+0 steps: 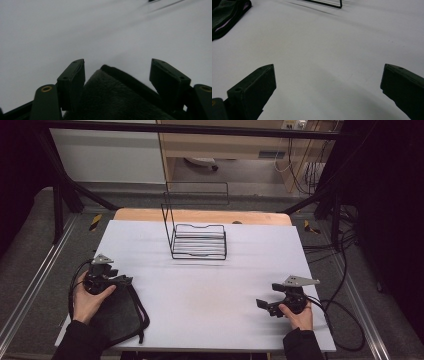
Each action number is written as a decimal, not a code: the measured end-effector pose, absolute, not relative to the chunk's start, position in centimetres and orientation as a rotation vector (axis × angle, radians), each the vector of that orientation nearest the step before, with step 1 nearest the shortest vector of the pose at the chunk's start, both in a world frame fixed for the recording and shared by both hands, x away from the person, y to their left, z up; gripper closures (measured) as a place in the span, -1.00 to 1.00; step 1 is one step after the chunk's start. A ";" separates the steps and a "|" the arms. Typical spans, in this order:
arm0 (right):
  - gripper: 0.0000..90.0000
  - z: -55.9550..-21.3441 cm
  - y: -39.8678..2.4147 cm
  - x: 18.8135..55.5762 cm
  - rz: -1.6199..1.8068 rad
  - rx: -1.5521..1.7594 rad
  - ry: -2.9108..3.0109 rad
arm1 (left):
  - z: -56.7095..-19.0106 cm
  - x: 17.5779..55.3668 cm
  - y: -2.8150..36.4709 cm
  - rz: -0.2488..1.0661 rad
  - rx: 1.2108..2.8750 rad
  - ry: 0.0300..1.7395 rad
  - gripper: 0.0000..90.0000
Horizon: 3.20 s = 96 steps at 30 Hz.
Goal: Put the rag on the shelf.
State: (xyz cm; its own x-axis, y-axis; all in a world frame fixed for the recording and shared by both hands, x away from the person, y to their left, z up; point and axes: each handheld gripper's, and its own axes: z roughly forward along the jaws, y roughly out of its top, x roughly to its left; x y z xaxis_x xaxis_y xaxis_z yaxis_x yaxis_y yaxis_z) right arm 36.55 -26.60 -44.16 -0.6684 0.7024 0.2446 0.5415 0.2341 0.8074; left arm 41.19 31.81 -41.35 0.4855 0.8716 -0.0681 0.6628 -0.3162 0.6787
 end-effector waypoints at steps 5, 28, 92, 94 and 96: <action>-0.98 -44.2 -26.6 36.6 1.411 1.180 2.332 | -42.3 41.6 31.8 0.408 2.122 1.275 -0.24; -0.98 -44.2 -26.6 36.6 1.400 1.180 2.333 | -43.5 42.0 31.6 0.343 2.148 1.312 0.42; -0.98 -44.2 -26.6 36.6 1.394 1.175 2.317 | -39.9 39.6 19.8 0.290 2.139 0.778 0.68; -0.98 -44.2 -26.6 36.6 1.395 1.174 2.316 | -39.8 39.7 19.1 0.280 2.141 0.777 0.68; -0.98 -44.2 -26.6 36.6 1.394 1.180 2.316 | -39.8 39.8 18.3 0.272 2.144 0.779 0.68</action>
State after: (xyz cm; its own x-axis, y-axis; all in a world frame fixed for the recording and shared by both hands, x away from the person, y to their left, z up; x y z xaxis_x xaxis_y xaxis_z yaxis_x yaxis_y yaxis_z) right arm 36.55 -26.57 -44.24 -0.6643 0.7128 0.2249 0.5323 0.2400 0.8118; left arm 39.79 18.34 -39.84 0.7854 0.6150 -0.0697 0.4380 -0.4727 0.7647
